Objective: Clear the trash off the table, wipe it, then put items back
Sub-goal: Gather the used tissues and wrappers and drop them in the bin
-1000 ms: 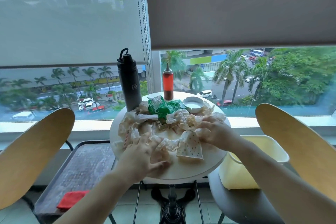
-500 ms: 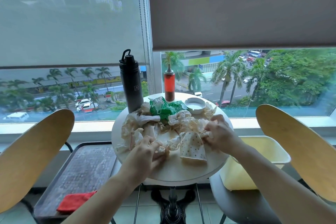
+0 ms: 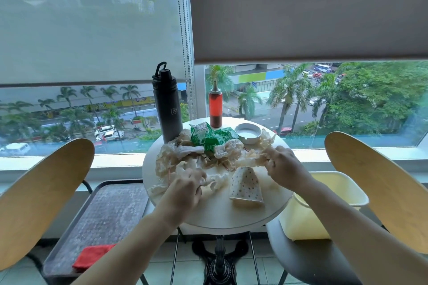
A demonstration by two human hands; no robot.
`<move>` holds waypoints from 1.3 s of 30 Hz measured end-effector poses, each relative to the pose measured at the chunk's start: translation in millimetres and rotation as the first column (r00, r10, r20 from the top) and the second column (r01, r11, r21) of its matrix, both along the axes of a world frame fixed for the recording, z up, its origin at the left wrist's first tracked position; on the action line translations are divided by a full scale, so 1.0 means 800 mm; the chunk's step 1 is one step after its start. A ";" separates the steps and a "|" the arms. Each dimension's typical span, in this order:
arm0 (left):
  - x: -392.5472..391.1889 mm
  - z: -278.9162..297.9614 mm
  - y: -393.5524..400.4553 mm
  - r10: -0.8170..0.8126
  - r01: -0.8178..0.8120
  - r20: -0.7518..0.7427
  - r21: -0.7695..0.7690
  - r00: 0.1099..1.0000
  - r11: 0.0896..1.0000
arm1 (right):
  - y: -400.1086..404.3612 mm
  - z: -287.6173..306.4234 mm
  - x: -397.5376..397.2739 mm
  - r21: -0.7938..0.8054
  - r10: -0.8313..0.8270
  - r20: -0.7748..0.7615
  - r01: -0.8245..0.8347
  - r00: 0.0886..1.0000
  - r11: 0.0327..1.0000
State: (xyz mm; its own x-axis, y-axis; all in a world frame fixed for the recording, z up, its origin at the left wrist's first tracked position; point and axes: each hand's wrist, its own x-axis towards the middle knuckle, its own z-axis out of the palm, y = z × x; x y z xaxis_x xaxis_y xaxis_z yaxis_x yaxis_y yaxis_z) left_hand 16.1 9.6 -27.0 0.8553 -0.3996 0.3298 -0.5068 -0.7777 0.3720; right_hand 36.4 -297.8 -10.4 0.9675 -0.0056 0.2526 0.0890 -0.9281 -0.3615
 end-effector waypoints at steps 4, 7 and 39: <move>-0.003 0.009 -0.008 -0.009 0.009 0.043 -0.016 0.999 1.000 | 0.002 0.009 0.002 0.025 -0.036 0.050 0.035 0.998 0.999; -0.003 0.018 -0.014 0.005 0.000 0.068 -0.074 0.998 0.997 | 0.003 0.015 0.002 0.022 -0.057 0.075 0.056 0.996 0.998; 0.023 0.078 -0.042 -0.149 0.160 0.171 -0.053 0.974 0.986 | 0.004 0.054 -0.030 0.189 -0.149 0.196 0.112 0.969 0.976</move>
